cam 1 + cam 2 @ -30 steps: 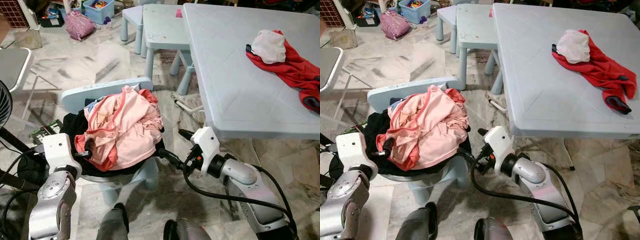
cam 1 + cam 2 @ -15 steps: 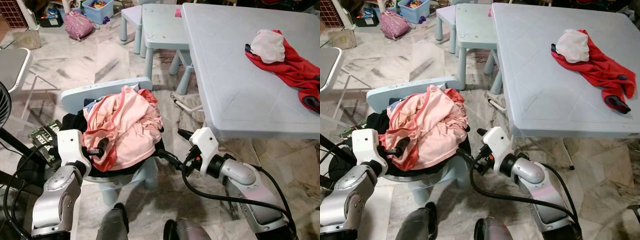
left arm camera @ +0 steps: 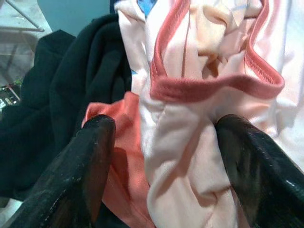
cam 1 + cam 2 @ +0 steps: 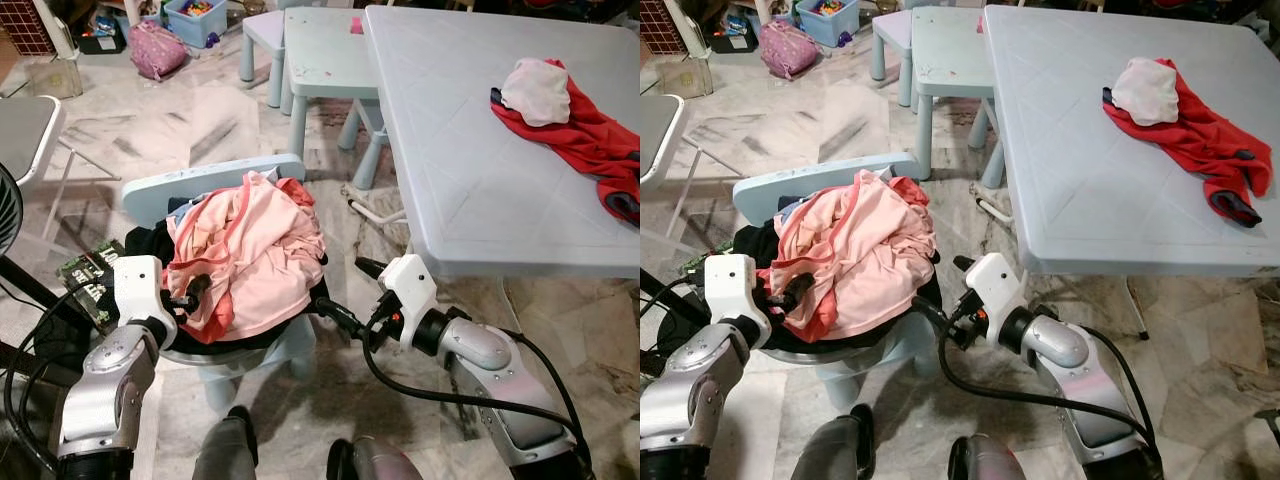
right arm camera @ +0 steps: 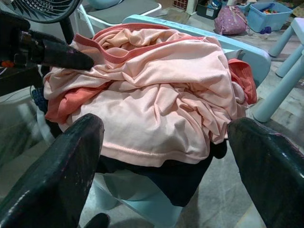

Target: Hang hanger

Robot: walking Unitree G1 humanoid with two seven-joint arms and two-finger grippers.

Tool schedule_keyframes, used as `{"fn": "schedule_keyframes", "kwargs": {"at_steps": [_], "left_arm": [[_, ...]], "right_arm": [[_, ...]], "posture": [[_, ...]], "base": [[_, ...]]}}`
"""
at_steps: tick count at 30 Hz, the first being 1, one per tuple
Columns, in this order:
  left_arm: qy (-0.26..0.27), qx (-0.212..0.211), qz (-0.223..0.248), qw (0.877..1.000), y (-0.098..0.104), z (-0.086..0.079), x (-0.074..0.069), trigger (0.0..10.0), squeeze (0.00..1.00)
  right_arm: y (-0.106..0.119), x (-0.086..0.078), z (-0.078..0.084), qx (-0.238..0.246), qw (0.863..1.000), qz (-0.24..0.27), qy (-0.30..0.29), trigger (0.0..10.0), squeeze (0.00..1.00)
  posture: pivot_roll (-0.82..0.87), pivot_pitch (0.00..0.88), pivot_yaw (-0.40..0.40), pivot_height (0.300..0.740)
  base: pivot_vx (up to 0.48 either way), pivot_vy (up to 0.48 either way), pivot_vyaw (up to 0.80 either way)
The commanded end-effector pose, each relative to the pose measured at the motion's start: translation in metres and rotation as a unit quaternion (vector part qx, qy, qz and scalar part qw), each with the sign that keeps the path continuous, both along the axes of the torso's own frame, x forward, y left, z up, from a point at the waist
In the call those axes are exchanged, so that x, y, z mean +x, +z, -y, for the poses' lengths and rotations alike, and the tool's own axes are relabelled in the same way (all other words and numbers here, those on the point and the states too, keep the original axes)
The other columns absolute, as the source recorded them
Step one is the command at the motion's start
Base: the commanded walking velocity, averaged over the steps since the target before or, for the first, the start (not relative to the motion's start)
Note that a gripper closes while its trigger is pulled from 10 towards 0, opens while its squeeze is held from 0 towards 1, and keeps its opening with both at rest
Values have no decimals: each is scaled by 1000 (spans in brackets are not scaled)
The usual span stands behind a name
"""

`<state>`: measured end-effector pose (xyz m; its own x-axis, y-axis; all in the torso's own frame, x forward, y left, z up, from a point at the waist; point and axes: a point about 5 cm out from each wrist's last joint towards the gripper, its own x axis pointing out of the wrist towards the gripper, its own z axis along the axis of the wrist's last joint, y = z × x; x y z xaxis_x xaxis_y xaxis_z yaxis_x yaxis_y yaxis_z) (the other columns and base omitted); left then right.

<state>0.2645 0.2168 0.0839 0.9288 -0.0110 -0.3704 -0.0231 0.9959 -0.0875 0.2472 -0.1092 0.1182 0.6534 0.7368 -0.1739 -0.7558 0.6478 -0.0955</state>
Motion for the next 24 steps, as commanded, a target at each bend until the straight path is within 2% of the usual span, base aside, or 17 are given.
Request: {"fn": "schedule_keyframes", "kwargs": {"at_steps": [1,5,12,13,14,15,16,18,19,20,24], "left_arm": [[3,5,-4,1000,-2,-3,-1,10000,0],[6,18,13,1000,2,-7,1,10000,0],[-3,7,1,1000,-3,-6,4,10000,0],[-4,4,-1,1000,-5,-6,5,4784,0],[-4,1,-5,1000,-7,-5,7,4196,0],[-6,0,-8,1000,-9,-5,9,1137,0],[-6,0,-8,1000,-9,-5,9,314,0],[-9,-2,-9,1000,-10,-4,11,706,0],[-10,-2,-8,1000,-10,-4,12,667,0],[-14,-4,-7,1000,-10,-3,14,0,0],[-24,0,-4,1000,-10,-3,17,0,0]], "right_arm": [[-3,0,2,-6,1000,-2,-2,10000,0],[-3,1,3,-7,1000,0,-5,10000,0],[-2,2,0,-6,1000,2,-5,10000,0],[-2,1,0,-6,1000,2,-4,10000,0],[-2,1,0,-5,1000,2,-4,10000,0],[-2,2,1,-8,1000,3,-3,10000,0],[-2,2,1,-8,1000,4,-3,10000,0],[-2,2,2,-9,1000,4,-3,10000,0],[-2,3,2,-9,1000,5,-4,10000,0],[-1,3,3,-10,1000,6,-6,10000,0],[-2,3,3,-10,1000,7,-7,10000,0]], "posture": [[-23,166,-96,740],[-23,166,-96,740],[-23,166,-99,740],[-23,166,-99,740],[-25,164,-101,740],[-25,164,-101,740],[-25,164,-101,740],[-30,162,-101,740],[-30,162,-101,740],[-32,159,-99,740],[-33,157,-98,740]], "base": [[0,0,0],[0,0,0],[0,0,0],[0,0,0],[0,0,0],[0,0,0],[0,0,0],[0,0,0],[0,0,0],[0,0,0],[0,0,0]]}}
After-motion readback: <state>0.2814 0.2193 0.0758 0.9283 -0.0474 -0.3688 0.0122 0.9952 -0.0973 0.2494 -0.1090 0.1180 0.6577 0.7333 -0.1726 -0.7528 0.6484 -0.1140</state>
